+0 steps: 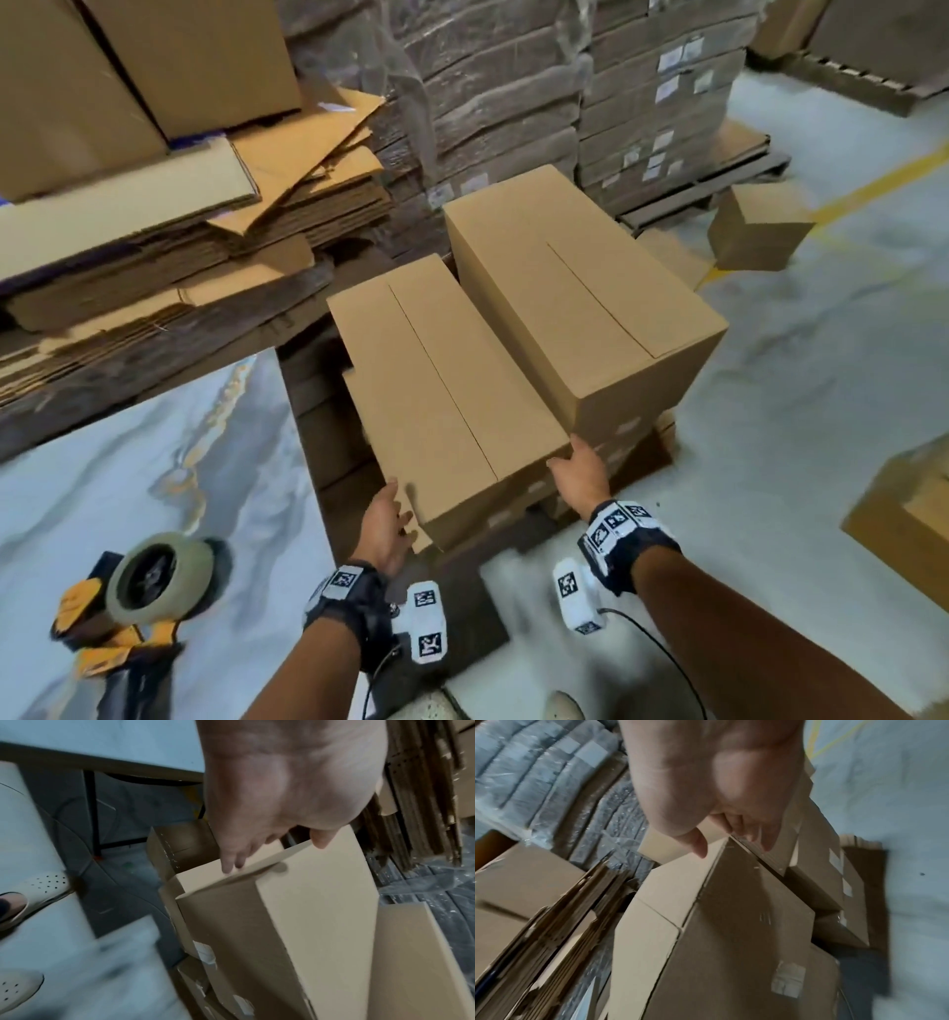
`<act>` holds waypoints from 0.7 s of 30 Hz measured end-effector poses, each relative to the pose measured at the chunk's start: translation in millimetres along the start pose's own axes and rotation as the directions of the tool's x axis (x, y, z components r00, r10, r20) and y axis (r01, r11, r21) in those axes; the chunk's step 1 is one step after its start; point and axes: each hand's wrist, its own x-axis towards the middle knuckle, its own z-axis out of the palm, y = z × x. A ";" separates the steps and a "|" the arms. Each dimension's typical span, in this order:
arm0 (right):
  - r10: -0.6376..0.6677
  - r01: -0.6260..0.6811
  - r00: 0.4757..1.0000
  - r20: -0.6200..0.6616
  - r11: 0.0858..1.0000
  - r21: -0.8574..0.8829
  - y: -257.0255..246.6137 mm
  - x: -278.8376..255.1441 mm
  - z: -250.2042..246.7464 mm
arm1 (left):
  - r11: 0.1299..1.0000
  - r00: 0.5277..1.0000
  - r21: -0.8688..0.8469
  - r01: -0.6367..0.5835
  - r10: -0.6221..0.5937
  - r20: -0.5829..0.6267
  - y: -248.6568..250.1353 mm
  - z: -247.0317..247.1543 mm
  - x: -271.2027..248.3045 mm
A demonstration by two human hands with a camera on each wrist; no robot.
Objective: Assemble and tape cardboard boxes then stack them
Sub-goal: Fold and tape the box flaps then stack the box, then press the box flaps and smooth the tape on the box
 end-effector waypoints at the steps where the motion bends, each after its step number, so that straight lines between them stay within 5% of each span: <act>1: 0.018 -0.019 1.000 0.007 0.998 0.057 1.1 5.8 5.8 | 1.000 1.000 -0.012 0.010 -0.010 0.021 -1.9 3.3 -1.3; 5: 0.035 -0.030 0.999 -0.031 0.986 0.165 -2.2 11.9 14.0 | 0.985 0.995 0.148 -0.086 0.093 -0.040 7.7 6.6 -14.0; 10: -0.069 0.082 0.993 -0.096 0.986 0.142 -39.0 -31.2 -4.2 | 0.925 0.927 0.283 -0.253 0.316 -0.204 33.9 1.6 -33.4; 17: -0.166 0.240 0.960 -0.226 0.901 0.360 -102.9 -99.6 -42.0 | 0.883 0.905 0.302 -0.359 0.408 -0.119 92.0 -5.4 -74.2; 21: -0.189 0.329 0.927 -0.323 0.821 0.465 -121.7 -147.4 -50.1 | 0.809 0.825 0.286 -0.513 0.557 -0.094 121.5 -12.5 -123.5</act>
